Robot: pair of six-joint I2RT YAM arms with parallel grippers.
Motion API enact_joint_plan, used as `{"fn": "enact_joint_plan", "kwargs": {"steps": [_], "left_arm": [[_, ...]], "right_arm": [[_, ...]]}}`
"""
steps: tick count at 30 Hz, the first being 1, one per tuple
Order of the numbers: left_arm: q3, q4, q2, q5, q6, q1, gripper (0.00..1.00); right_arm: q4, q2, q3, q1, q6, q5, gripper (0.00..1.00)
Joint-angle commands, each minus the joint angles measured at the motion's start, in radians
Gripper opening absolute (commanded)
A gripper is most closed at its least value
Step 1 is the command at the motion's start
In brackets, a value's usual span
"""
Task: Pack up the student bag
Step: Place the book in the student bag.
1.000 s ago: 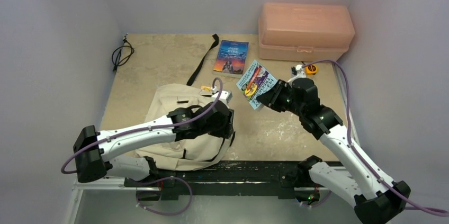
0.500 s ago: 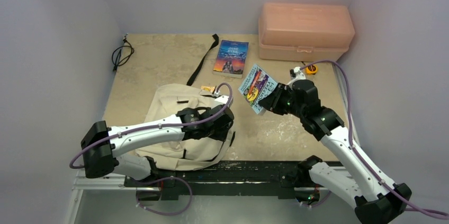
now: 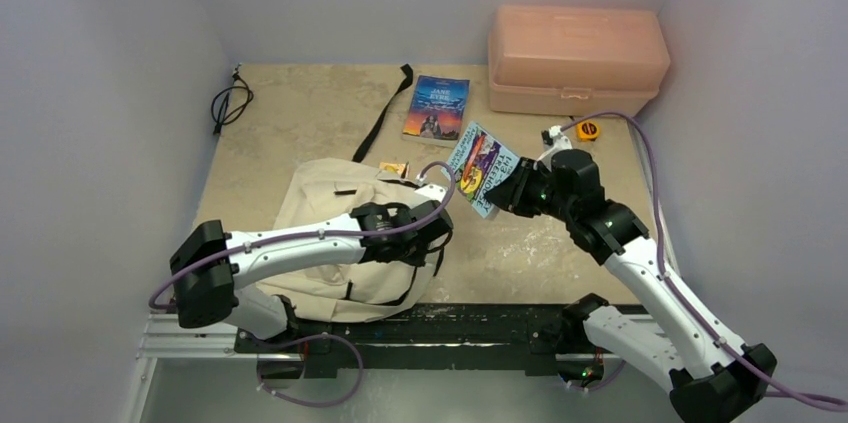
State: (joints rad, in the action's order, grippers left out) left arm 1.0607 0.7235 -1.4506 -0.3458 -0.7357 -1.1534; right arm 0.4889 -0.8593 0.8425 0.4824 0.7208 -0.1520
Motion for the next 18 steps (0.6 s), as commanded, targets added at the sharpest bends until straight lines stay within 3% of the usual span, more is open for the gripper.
{"fn": "enact_joint_plan", "kwargs": {"steps": [1,8,14,18], "left_arm": [[0.053,0.085,0.035,-0.139,0.02,-0.003,0.21],[0.03,0.113,0.223,-0.272,0.029,-0.002,0.01],[0.05,0.207,0.337,-0.44,-0.012,-0.002,0.0],[0.068,0.252,0.4,-0.521,-0.025,-0.002,0.0]], "right_arm": [[-0.087,-0.01,0.057,-0.004,-0.09,-0.03,0.0],[-0.032,-0.049,0.116,-0.003,-0.191,-0.12,0.0],[-0.023,-0.05,0.137,-0.004,-0.199,-0.268,0.0],[-0.047,-0.047,0.123,-0.004,-0.164,-0.453,0.0]]}}
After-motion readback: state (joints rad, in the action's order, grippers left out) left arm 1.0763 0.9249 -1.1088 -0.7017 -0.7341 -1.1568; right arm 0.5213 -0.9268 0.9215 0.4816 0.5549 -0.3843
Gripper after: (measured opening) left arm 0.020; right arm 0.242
